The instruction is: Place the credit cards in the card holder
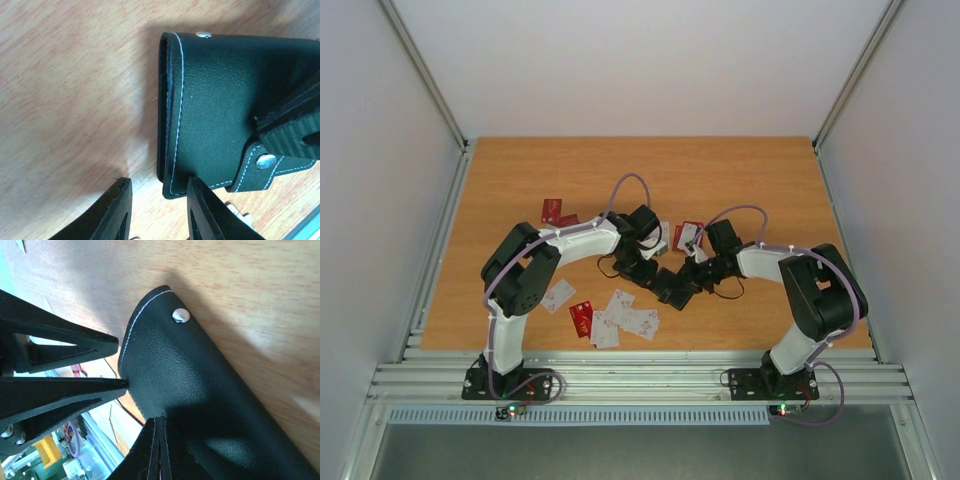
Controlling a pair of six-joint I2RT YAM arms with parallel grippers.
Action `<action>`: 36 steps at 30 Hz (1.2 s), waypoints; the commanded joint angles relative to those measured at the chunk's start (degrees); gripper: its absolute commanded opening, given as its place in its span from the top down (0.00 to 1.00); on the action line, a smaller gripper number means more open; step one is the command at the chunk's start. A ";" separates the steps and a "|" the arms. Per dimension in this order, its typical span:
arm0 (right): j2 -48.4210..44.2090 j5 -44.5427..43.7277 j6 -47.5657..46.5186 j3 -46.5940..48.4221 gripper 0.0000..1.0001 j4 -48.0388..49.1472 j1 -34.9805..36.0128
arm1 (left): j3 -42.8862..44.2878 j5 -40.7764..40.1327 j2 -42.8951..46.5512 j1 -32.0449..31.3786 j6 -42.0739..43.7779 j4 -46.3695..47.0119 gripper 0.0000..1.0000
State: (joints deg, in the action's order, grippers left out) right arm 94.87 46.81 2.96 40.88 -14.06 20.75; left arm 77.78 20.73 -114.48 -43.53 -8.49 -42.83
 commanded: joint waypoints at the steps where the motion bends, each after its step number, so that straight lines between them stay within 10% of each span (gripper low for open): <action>1: 1.76 -1.10 0.97 -1.67 0.99 3.96 0.35 | 1.63 0.15 2.29 0.02 0.02 -1.50 0.67; 36: 2.62 -0.02 1.18 0.37 0.99 5.23 0.17 | 1.80 10.65 -3.10 -0.42 5.25 3.00 0.64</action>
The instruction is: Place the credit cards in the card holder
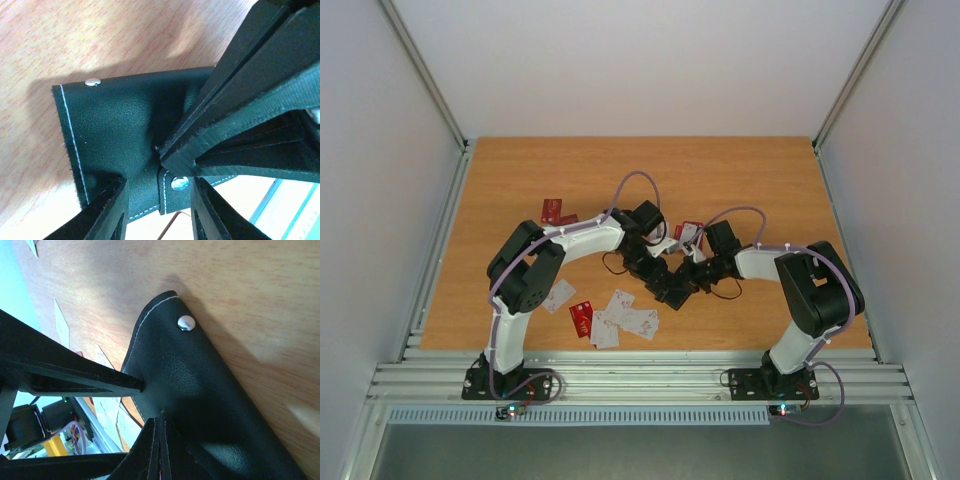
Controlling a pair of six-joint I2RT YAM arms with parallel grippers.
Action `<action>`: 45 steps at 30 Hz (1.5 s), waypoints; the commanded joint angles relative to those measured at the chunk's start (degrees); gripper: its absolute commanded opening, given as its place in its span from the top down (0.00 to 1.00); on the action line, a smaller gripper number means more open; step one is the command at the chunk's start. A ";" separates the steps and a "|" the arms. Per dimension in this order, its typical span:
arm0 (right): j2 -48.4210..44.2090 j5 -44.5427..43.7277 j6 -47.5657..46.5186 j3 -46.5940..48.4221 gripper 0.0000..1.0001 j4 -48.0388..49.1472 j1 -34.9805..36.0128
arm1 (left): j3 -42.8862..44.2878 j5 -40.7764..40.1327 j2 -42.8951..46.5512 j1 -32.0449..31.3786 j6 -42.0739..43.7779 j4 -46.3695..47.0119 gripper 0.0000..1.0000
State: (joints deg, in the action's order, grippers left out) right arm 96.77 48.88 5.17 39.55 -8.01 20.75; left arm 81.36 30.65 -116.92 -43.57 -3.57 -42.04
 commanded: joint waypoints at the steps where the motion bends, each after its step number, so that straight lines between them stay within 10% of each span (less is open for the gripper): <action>1: 0.77 -2.19 -1.06 1.82 0.99 -0.86 0.12 | -1.91 1.06 -0.66 -0.37 0.28 2.34 0.64; 45: 0.60 -3.35 -1.24 -2.08 0.99 1.07 -1.67 | -2.06 -6.30 -1.85 -0.77 1.57 0.80 0.67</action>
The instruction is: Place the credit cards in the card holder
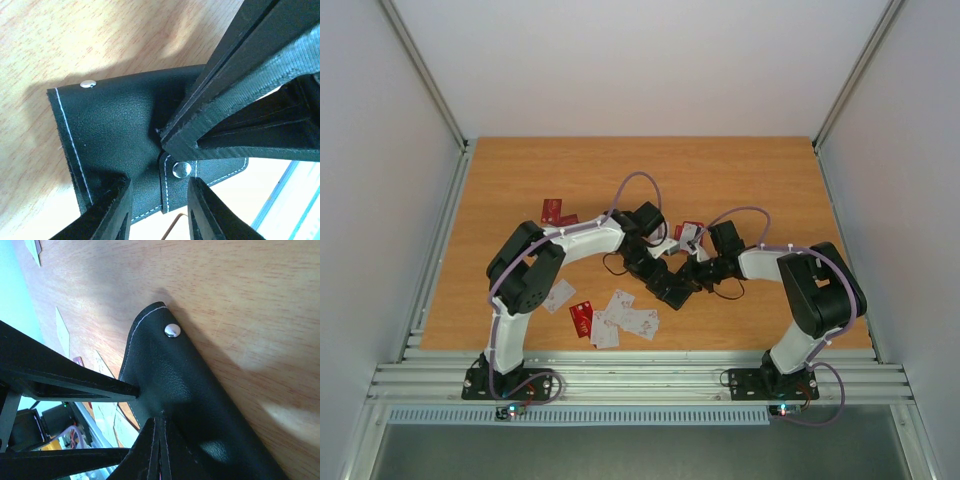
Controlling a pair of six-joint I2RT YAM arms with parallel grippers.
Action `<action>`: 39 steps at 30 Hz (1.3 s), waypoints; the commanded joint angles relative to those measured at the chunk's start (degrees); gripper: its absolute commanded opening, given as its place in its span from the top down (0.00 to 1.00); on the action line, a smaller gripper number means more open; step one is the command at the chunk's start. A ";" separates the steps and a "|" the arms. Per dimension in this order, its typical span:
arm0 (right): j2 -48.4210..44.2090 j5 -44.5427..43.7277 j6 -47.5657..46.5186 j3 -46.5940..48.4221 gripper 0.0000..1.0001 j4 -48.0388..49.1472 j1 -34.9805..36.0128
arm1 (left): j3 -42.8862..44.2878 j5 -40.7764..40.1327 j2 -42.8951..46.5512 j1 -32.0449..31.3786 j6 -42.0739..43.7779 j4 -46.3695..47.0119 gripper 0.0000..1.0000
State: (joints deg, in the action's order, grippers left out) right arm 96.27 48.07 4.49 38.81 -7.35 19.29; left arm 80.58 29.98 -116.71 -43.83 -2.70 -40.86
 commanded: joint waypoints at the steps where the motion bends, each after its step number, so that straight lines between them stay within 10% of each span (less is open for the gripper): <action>1: 1.02 -2.55 -0.57 -1.39 0.99 0.35 -0.17 | -1.24 -5.70 -2.16 -0.59 0.61 -0.34 0.67; 39: -3.07 -3.80 0.47 -4.88 0.97 1.54 -0.21 | 0.18 -15.13 -6.10 -7.08 -2.27 -1.34 0.71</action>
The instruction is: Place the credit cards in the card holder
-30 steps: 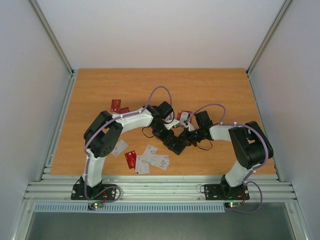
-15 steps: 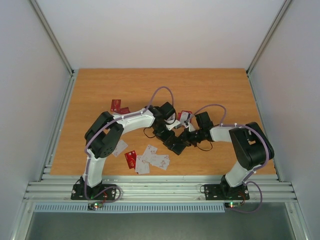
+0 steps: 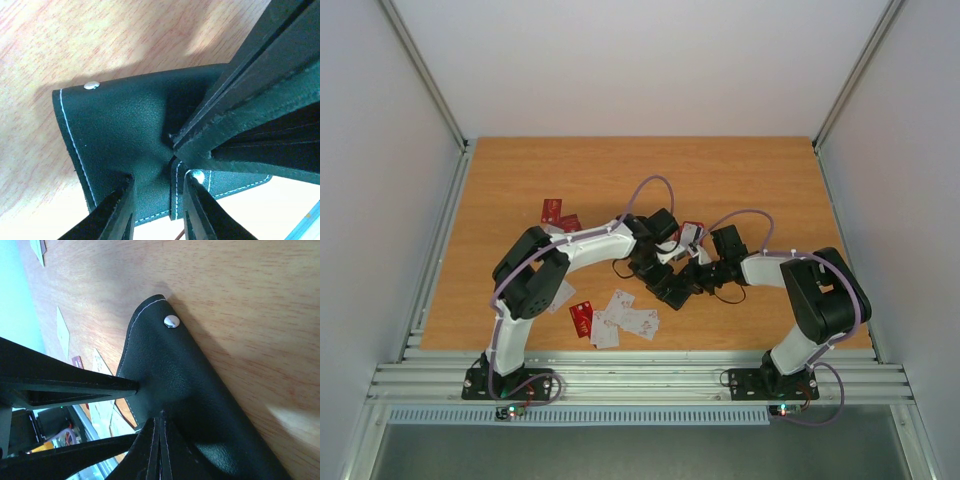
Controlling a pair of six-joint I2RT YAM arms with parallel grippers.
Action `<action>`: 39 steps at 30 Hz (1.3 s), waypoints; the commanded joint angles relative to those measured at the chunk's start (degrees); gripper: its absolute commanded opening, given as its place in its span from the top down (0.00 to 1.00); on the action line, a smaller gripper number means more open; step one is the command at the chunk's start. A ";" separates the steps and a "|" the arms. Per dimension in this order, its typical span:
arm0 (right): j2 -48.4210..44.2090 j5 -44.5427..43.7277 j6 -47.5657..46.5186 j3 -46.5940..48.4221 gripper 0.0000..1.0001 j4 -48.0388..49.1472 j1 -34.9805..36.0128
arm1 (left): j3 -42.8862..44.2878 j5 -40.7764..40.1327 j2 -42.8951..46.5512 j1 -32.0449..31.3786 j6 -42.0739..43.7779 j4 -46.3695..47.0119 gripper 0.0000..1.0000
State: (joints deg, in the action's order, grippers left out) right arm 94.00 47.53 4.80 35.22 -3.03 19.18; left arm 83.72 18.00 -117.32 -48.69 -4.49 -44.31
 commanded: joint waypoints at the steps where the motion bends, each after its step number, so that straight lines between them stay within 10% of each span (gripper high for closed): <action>1: -0.94 -3.38 0.21 -1.37 0.97 -2.78 -0.04 | -2.94 -3.34 -5.59 -2.35 -0.58 1.98 0.70; 39: 0.27 -3.01 8.23 -9.67 0.98 12.57 -0.08 | 0.94 -15.66 -16.38 -6.86 -3.34 -8.79 0.71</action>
State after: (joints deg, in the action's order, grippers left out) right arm 92.09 47.11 10.41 28.32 8.78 18.72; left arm 90.96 7.64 -122.17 -53.34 -8.27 -52.14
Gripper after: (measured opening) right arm 0.022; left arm 0.289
